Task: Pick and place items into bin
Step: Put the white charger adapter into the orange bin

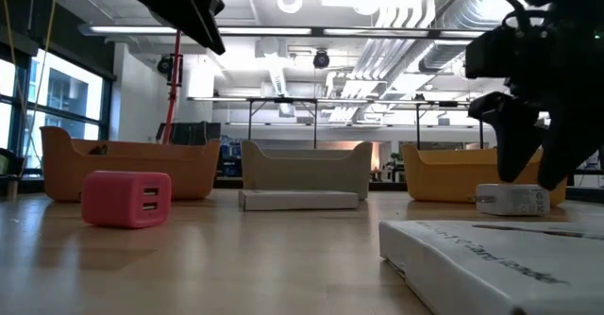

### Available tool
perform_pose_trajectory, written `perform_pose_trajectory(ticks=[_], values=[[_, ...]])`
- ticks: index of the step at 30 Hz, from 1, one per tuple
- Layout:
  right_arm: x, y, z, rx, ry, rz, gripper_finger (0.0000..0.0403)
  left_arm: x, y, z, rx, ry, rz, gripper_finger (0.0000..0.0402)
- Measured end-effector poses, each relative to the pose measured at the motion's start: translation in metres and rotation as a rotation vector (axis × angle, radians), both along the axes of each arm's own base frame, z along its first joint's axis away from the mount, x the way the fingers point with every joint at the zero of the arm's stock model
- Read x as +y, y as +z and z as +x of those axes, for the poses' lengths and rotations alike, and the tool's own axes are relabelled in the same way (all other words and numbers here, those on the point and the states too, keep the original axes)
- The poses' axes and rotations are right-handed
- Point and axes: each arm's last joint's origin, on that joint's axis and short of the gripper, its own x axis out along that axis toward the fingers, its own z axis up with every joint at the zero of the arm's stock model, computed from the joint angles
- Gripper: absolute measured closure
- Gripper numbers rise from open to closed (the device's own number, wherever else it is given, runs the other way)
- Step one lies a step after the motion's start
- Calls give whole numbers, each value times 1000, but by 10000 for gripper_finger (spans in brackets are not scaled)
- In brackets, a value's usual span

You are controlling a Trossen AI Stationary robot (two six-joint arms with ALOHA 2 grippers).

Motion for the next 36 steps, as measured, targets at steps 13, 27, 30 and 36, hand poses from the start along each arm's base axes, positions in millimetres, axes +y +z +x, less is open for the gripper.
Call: perform_pose_trajectory(ticks=[13,27,30,36], values=[[-11,-4,7,5,-15,-14,163,0,3,4,-51,0,-3,208],[-14,-3,11,-1,38,41,162,0,4,5,-69,17,2,208],[-13,-7,12,7,43,52,163,0,4,5,-70,21,0,208],[-12,-19,14,64,38,44,163,0,4,5,-71,24,-2,208]])
